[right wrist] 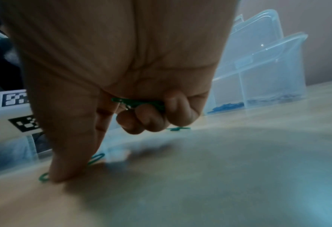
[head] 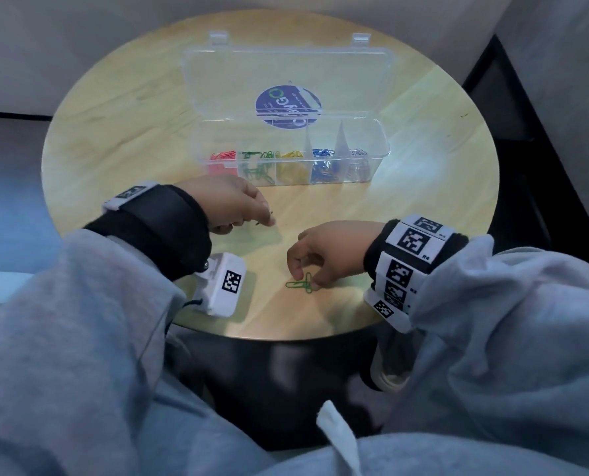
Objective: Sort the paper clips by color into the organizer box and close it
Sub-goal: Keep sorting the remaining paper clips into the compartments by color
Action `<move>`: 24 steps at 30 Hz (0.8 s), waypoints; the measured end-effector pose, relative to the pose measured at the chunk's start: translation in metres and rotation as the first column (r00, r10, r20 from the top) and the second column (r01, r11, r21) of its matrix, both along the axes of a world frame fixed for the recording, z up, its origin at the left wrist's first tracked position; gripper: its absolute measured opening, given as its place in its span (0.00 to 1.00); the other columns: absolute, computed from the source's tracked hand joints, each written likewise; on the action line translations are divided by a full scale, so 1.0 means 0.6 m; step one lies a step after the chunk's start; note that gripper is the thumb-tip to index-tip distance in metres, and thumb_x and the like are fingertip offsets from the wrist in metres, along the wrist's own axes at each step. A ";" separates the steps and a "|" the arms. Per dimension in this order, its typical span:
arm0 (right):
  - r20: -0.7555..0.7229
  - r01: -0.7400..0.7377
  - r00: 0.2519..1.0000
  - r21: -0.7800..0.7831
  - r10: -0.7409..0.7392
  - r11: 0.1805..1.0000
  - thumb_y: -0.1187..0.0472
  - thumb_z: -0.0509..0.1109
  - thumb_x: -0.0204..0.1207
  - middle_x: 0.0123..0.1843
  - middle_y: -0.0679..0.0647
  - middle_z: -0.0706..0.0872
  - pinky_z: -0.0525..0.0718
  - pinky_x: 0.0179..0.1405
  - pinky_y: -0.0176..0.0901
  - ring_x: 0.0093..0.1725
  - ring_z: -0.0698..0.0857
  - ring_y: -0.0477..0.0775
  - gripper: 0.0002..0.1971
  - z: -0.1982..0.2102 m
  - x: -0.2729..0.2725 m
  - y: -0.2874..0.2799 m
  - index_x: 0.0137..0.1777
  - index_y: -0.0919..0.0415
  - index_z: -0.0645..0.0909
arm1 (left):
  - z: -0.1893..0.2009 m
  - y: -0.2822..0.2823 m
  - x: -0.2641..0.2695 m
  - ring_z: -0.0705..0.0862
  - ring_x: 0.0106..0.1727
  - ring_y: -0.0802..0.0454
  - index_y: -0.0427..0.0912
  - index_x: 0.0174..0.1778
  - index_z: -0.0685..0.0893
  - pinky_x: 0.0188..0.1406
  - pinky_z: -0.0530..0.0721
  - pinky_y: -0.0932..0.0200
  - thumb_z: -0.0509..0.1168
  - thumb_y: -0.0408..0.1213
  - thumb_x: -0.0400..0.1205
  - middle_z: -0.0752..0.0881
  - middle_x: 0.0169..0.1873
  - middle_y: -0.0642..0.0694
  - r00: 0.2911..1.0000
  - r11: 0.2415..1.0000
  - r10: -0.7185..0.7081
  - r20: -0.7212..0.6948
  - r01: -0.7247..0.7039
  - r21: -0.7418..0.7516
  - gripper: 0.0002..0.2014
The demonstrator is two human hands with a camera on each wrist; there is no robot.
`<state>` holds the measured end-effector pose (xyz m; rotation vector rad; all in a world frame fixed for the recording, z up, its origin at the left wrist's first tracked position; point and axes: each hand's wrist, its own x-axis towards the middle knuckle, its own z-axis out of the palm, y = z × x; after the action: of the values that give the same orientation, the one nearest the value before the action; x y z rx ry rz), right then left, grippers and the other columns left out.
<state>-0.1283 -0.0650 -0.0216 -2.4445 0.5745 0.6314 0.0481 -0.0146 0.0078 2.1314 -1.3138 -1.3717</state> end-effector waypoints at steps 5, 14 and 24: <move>-0.016 0.012 1.000 -0.036 -0.012 0.999 0.63 0.71 0.67 0.36 0.43 0.73 0.76 0.38 0.44 0.33 0.73 0.41 0.07 -0.001 0.002 0.006 0.44 0.51 0.81 | 0.001 0.000 0.000 0.63 0.26 0.50 0.44 0.29 0.78 0.26 0.61 0.63 0.72 0.33 0.74 0.70 0.25 0.47 1.000 0.999 0.029 -0.013 -0.029 0.020 0.11; -0.052 0.312 0.950 0.075 -0.309 0.947 0.62 0.71 0.69 0.34 0.48 0.83 0.76 0.35 0.39 0.33 0.76 0.46 0.04 0.029 -0.025 -0.028 0.35 0.55 0.79 | 0.011 0.005 -0.023 0.77 0.24 0.56 0.42 0.28 0.69 0.19 0.71 0.70 0.55 0.23 0.78 0.81 0.30 0.43 0.946 0.984 0.180 -0.270 -0.173 0.051 0.14; -0.047 0.668 0.488 0.663 -0.871 0.339 0.76 0.53 0.78 0.32 0.55 0.73 0.75 0.18 0.31 0.27 0.73 0.48 0.14 0.032 -0.049 -0.076 0.40 0.64 0.77 | -0.001 0.005 -0.054 0.69 0.26 0.53 0.48 0.31 0.70 0.23 0.65 0.63 0.66 0.28 0.73 0.74 0.28 0.48 0.993 0.997 -0.052 -0.108 0.057 0.048 0.13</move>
<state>-0.1576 -0.1108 -0.0026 -1.3100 1.1091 -0.0463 0.0156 -0.0114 0.0074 2.0368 -1.3178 -1.5346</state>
